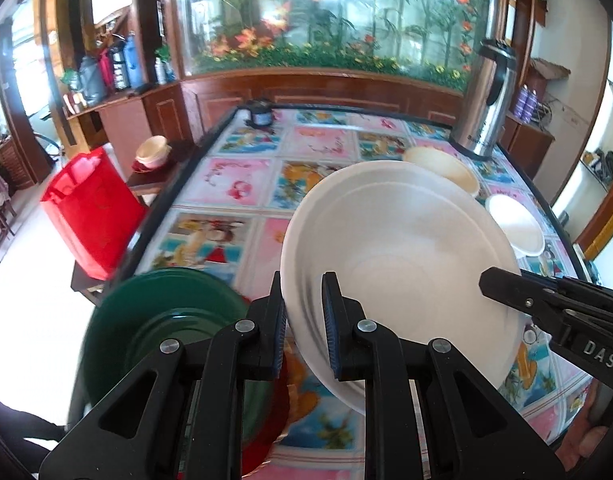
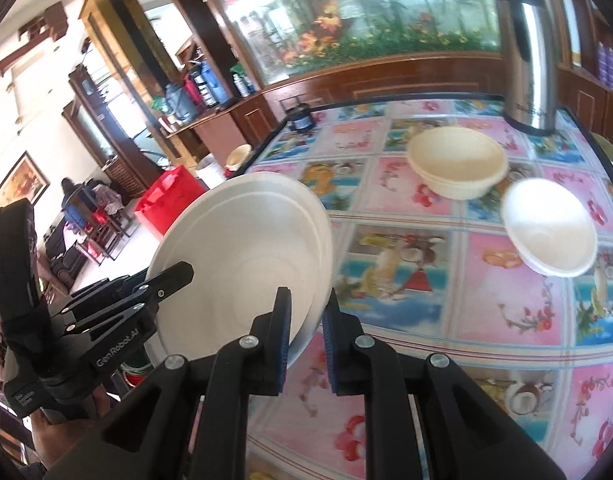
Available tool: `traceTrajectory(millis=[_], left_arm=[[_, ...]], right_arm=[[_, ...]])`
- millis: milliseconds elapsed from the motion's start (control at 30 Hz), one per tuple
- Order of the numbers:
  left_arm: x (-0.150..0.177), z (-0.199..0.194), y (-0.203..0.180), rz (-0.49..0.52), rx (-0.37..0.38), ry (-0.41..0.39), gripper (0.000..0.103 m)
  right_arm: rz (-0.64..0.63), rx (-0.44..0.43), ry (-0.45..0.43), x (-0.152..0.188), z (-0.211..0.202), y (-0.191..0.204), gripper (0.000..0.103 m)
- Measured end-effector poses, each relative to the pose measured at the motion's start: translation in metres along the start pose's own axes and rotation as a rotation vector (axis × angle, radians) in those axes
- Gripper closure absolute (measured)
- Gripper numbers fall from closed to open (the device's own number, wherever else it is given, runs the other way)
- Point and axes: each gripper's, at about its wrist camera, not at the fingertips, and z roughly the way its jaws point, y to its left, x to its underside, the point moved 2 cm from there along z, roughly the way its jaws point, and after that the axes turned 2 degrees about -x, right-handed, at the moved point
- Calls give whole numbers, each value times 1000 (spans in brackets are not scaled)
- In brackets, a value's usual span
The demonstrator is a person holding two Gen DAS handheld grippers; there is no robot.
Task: Organize plates and bowls
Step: 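Lift the white bowl with the left tool and carry it toward the stack, then lower the white bowl into the green basin with the left tool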
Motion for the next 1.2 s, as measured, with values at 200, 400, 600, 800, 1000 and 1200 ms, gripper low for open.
traceTrajectory(millis=[200,400,600,800,1000,1200], left_arm=[[5,-20,50,-55,-32,-13,87],[21,-26,103,-108,-103,9,87],[47,-11,133,-146,-135,70,87],[68,12,140,-142,-145,132,86],[74,20,142,-139,-165,140,86],[74,22,143,-142,-176,131,86]], right_arm=[[-65,-53,19,-6,16,39,88],[-153,-102,58,-8,44,90,88],[-188,-135,154,6,88,114,88],[-207,-119,223,23,111,119,87],[-245,-86,234,29,115,127,88],[-274,-57,221,27,117,130,88]])
